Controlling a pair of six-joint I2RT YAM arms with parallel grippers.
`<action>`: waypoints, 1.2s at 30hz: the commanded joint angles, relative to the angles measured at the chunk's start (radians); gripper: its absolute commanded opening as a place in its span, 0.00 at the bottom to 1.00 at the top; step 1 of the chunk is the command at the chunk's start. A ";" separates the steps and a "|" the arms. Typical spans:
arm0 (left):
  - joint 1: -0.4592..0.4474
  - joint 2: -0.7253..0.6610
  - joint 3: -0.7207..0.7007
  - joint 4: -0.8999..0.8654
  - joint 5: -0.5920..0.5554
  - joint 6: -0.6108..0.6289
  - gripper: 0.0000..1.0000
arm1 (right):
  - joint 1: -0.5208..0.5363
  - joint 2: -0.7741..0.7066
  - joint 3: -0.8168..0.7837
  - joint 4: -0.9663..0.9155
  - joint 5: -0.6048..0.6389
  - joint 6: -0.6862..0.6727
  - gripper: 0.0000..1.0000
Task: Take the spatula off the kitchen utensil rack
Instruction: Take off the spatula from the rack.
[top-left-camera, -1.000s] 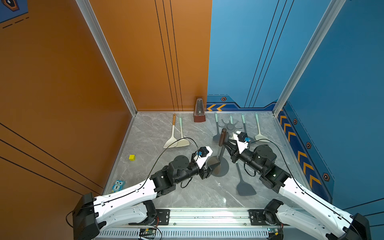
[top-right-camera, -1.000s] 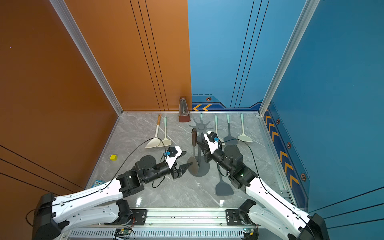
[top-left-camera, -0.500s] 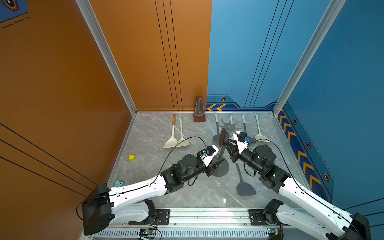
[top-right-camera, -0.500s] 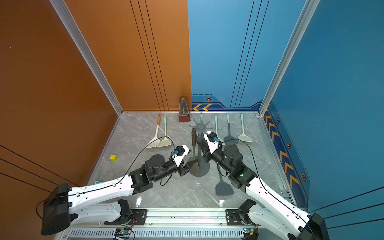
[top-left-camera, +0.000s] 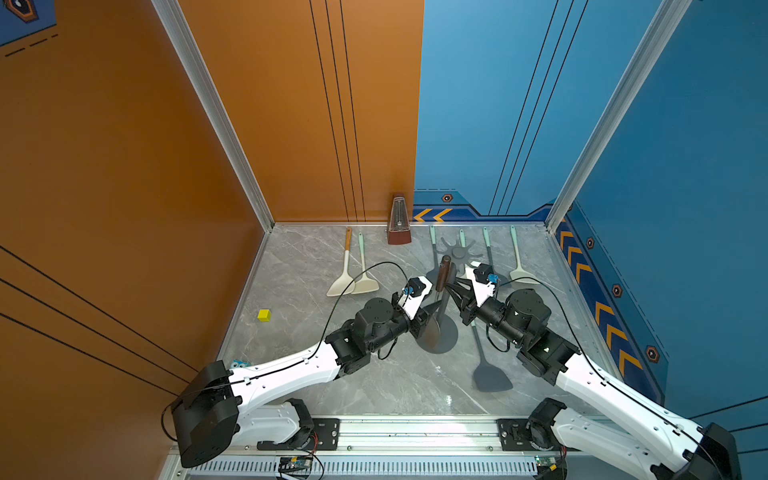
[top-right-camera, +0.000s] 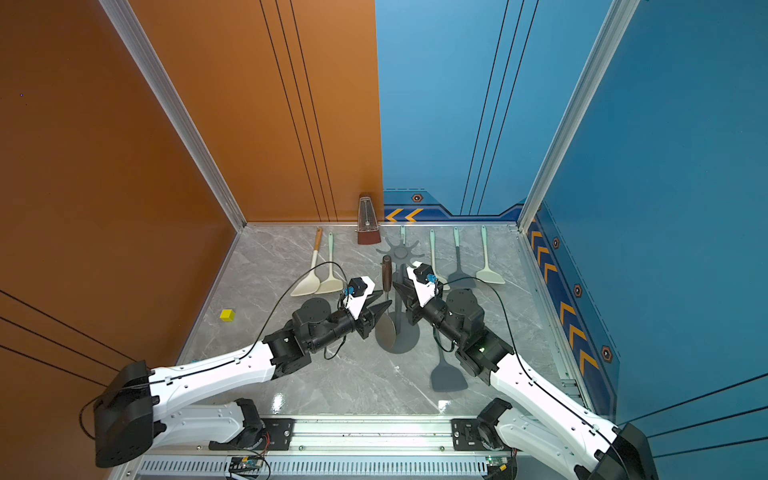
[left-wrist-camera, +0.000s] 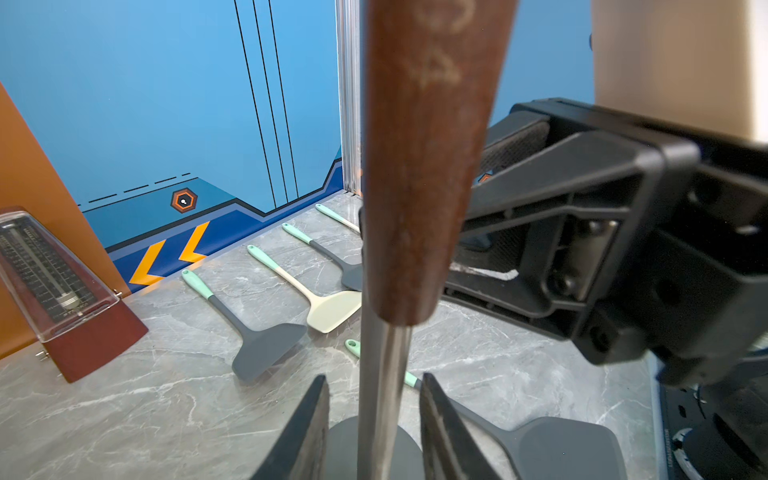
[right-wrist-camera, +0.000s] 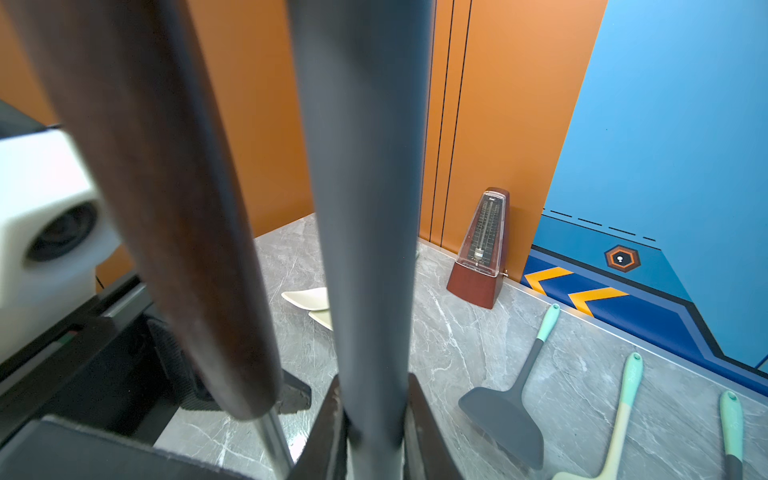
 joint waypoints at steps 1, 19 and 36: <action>0.010 0.024 0.032 0.030 0.054 -0.035 0.34 | 0.009 0.020 -0.032 -0.120 -0.024 0.017 0.00; 0.037 0.006 0.009 0.033 0.024 -0.067 0.00 | 0.009 0.002 -0.039 -0.139 -0.015 0.017 0.00; 0.067 -0.169 -0.092 0.032 -0.063 -0.027 0.00 | 0.005 0.022 -0.031 -0.143 -0.003 0.010 0.00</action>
